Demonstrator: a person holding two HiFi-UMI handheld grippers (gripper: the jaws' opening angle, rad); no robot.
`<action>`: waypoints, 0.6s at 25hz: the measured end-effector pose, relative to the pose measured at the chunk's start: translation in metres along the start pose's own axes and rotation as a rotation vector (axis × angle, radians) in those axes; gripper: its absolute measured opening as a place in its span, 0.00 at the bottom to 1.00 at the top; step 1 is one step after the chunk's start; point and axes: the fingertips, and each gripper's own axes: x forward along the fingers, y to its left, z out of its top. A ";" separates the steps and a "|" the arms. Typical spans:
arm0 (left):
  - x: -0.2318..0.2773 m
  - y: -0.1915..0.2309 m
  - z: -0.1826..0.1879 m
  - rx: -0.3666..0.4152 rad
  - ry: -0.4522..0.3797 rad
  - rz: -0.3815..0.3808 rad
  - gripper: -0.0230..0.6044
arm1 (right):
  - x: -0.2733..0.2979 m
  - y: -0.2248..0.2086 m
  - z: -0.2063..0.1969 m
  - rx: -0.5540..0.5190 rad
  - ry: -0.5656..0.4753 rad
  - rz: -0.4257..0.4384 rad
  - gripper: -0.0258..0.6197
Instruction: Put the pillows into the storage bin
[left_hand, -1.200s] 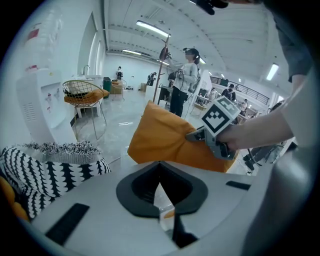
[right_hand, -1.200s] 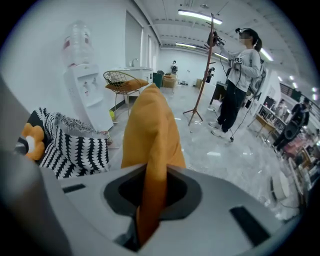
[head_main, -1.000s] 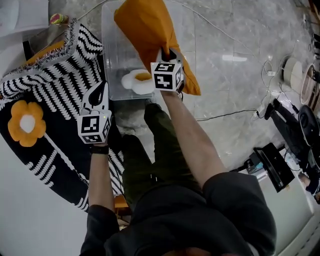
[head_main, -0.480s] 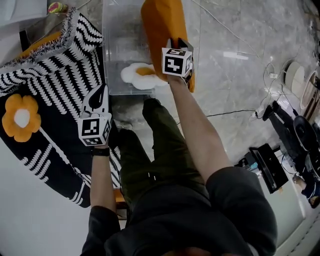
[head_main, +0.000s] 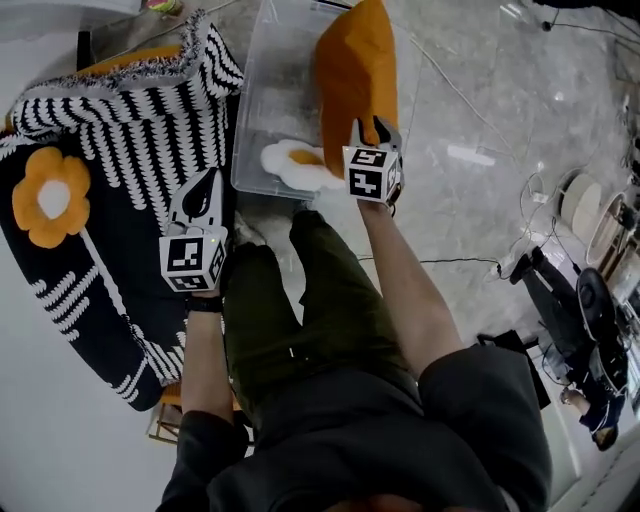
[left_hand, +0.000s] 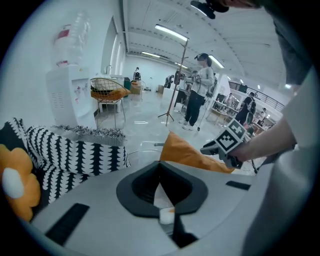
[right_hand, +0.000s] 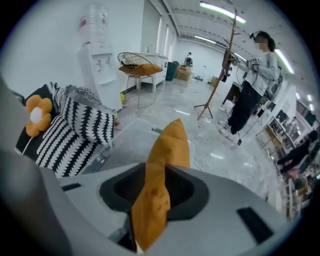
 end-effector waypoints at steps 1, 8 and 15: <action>-0.005 0.004 -0.003 -0.014 -0.006 0.009 0.04 | -0.004 0.006 0.001 -0.026 -0.003 0.012 0.23; -0.045 0.048 -0.042 -0.143 -0.034 0.100 0.04 | -0.015 0.064 0.026 -0.186 -0.022 0.092 0.23; -0.118 0.125 -0.039 -0.234 -0.124 0.226 0.04 | -0.048 0.177 0.096 -0.443 -0.115 0.258 0.36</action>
